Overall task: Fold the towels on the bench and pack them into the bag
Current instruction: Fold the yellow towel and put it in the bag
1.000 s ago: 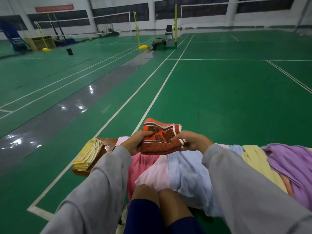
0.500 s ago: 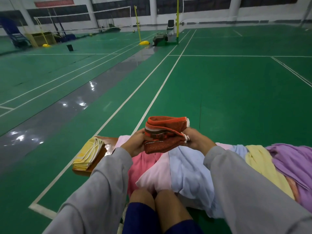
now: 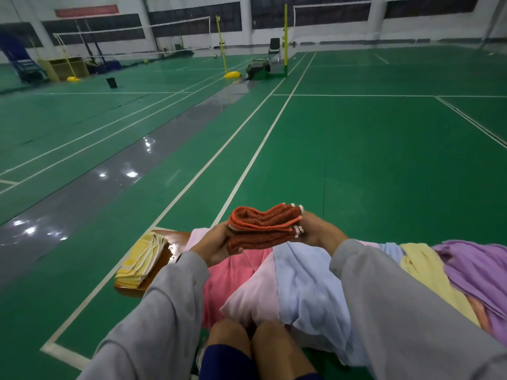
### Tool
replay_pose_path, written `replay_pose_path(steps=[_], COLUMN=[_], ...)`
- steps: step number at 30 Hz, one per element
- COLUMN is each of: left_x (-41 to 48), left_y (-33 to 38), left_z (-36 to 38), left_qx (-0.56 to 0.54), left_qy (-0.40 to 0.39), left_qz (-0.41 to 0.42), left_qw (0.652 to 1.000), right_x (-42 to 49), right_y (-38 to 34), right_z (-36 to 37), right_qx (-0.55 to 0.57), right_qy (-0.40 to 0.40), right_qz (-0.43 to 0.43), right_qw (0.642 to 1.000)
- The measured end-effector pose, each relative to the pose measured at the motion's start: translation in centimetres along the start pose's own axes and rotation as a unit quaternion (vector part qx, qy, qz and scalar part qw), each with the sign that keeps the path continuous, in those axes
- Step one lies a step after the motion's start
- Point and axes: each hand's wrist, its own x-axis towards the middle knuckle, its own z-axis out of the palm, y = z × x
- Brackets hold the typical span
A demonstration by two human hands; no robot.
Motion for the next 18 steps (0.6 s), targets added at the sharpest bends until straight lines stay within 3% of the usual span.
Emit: replay_pose_path(steps=[4,6,12,18], left_x=[0.4,1.0,1.9,-0.5], left_y=[0.2,0.0,-1.4,-1.1], left_z=[-1.2,-2.1,-5.6,-11.1], left_qx=[0.084,0.112,0.043,-0.018], left_qy=[-0.006,0.027,0.084,0.128], left_qz=[-0.041,-0.067,-0.071,-0.023], left_qw=[0.996,0.991,0.993,0.991], right_x=[1.3,2.3,3.3,6.9], right_y=[-0.1,0.3,1.1,2.6], right_z=[-0.2,-0.6,2.5,8.7], right_qx=[-0.064,-0.116,-0.122,-0.167], right_qy=[-0.055,-0.065,-0.09,-0.085], right_qz=[-0.001,0.028,0.047,0.063], right_qw=[0.996,0.991,0.987,0.98])
